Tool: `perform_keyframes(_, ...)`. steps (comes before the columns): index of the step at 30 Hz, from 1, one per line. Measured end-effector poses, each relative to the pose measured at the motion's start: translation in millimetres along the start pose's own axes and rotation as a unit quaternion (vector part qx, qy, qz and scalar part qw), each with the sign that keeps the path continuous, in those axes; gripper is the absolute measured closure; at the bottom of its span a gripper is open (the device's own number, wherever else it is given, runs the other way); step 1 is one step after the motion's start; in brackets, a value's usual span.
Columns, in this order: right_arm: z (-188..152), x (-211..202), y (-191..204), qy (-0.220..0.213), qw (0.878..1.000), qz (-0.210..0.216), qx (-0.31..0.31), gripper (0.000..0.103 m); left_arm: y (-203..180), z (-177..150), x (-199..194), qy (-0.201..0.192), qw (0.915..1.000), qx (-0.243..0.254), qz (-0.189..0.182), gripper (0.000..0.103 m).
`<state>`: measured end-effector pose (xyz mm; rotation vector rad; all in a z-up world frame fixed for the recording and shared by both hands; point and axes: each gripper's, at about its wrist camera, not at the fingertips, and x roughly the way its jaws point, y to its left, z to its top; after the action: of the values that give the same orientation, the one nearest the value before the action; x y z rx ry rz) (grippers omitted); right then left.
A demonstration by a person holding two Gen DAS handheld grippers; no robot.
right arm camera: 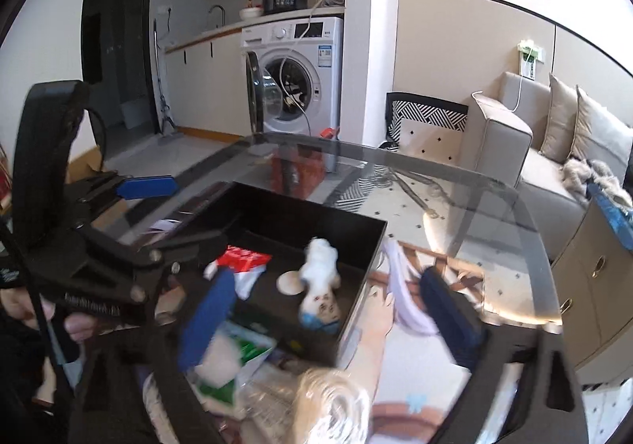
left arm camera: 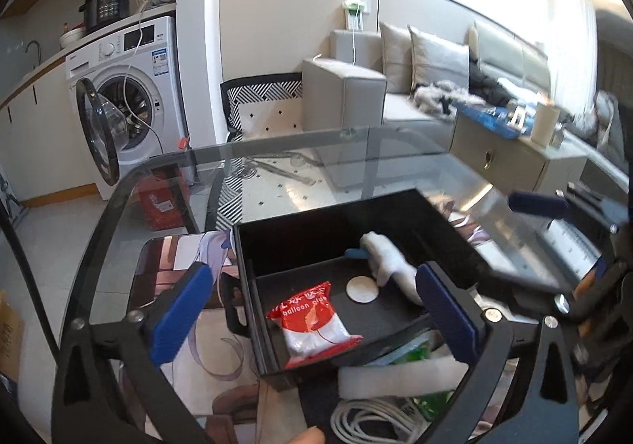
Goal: Organize soft objects
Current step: 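Lower both items into the black box and open both tools, then withdraw both open tools from the black box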
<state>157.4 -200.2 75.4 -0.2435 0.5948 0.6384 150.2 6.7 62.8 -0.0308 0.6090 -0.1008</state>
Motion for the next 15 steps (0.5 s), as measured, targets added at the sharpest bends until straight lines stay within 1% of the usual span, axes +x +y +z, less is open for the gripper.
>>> perform_keyframes(8, -22.6, -43.7, 7.8, -0.009, 1.000, -0.002, 0.028, 0.001, 3.5, -15.6, -33.9, -0.011, 0.9999, -0.001, 0.009, 0.000)
perform_keyframes(15, -40.3, -68.1, 16.0, -0.016, 0.999, -0.006, 0.036, 0.001, 2.3, -36.8, -54.0, -0.004, 0.9997, -0.007, 0.021, 0.000)
